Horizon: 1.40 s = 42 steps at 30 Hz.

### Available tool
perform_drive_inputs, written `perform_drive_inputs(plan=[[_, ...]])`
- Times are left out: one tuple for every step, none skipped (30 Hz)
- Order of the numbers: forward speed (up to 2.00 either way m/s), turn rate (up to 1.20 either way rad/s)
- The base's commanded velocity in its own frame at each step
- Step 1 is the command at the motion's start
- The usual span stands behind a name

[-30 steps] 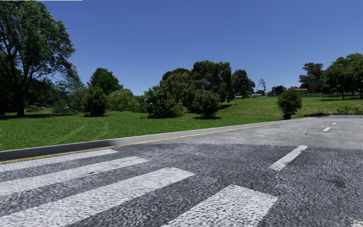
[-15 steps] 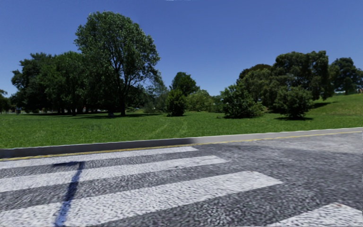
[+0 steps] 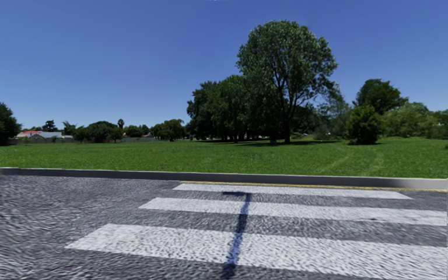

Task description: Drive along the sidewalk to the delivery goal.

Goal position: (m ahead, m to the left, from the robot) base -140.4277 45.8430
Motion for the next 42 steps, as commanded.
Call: perform_drive_inputs(plan=[[0.0, 1.2], [0.0, 1.2], [0.0, 1.2], [0.0, 1.2], [0.0, 1.2], [0.0, 1.2], [0.0, 1.2], [0.0, 1.2], [0.0, 1.2], [0.0, 1.2], [0.0, 1.2], [0.0, 1.2], [0.0, 1.2], [0.0, 1.2], [0.0, 1.2], [0.0, 1.2], [0.0, 1.2], [0.0, 1.2], [0.0, 1.2], [0.0, 1.2], [0.0, 1.2], [0.0, 1.2], [0.0, 1.2], [0.0, 1.2], [0.0, 1.2], [0.0, 1.2], [0.0, 1.2], [0.0, 1.2], [0.0, 1.2], [0.0, 1.2], [0.0, 1.2], [0.0, 1.2], [0.0, 1.2], [0.0, 1.2], [0.0, 1.2], [0.0, 1.2], [0.0, 1.2], [0.0, 1.2], [0.0, 1.2], [0.0, 1.2], [0.0, 1.2], [0.0, 1.2]])
